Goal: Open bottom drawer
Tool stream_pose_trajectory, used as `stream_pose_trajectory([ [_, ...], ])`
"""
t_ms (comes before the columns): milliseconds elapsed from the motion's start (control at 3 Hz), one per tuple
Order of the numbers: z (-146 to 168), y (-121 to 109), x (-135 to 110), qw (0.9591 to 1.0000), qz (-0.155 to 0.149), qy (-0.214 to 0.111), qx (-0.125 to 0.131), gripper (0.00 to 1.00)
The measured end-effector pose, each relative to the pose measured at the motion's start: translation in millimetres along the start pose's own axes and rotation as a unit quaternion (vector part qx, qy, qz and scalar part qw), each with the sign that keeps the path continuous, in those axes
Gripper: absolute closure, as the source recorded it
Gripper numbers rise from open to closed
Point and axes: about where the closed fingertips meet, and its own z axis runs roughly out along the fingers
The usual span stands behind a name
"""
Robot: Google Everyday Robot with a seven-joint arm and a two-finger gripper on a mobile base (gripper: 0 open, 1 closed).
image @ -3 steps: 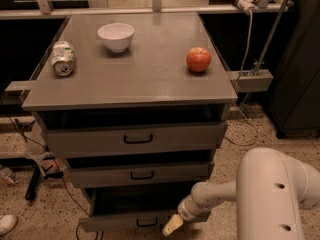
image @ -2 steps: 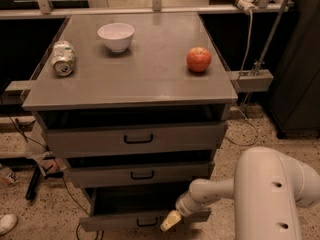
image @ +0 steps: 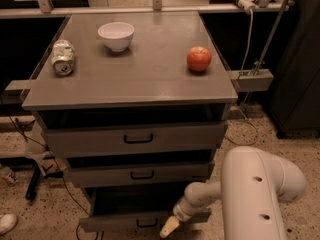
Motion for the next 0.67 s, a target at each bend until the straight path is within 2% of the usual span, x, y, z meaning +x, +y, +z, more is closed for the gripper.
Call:
stream_pose_trajectory([
  [333,-1.1,0.5,-0.1,1.0000,0.000,0.000,0.000,0.00],
  [667,-4.3,7.9,17.7,0.9999,0.012,0.001,-0.003,0.00],
])
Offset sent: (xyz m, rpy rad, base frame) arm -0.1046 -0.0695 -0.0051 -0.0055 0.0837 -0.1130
